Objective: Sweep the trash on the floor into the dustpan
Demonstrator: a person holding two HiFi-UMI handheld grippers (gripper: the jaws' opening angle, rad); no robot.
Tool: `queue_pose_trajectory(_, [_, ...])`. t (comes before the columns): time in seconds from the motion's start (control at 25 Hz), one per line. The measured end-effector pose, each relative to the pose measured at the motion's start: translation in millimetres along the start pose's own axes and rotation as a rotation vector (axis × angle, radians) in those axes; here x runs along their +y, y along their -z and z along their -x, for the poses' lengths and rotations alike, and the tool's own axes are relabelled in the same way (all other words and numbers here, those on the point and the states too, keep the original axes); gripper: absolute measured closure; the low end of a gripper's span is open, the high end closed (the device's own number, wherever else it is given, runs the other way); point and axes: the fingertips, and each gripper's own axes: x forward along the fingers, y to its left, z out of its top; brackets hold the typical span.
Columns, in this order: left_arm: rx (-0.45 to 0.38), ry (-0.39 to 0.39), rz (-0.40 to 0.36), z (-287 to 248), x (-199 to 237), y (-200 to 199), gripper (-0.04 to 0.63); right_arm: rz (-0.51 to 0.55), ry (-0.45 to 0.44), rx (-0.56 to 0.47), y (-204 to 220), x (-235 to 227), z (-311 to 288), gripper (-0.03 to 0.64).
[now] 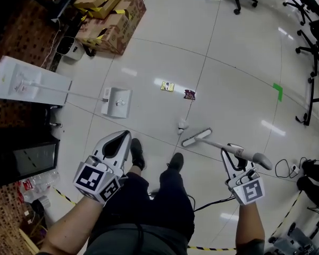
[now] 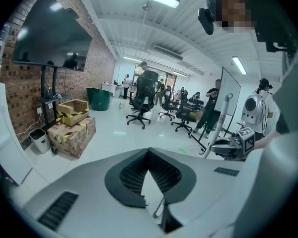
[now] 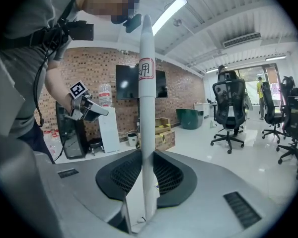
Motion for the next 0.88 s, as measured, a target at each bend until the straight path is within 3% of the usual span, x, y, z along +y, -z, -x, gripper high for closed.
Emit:
queue_pose_trajectory(0.2, [-0.006, -0.046, 0.024, 10.5, 17.7, -6.5, 0.589, 0.076, -0.073, 0.032, -11.9, 7.0, -27.2, 0.518])
queue_pose_trajectory(0.44, [-0.068, -0.076, 0.046, 24.4, 48.9, -32.9, 0.589, 0.114, -0.169, 0.054, -38.9, 29.2, -94.2, 0.518])
queue_pose_trajectory(0.88, [-0.083, -0.19, 0.155, 64.2, 226.9, -6.1, 0.589, 0.205, -0.348, 0.121, -64.6, 133.0, -280.5, 0.518])
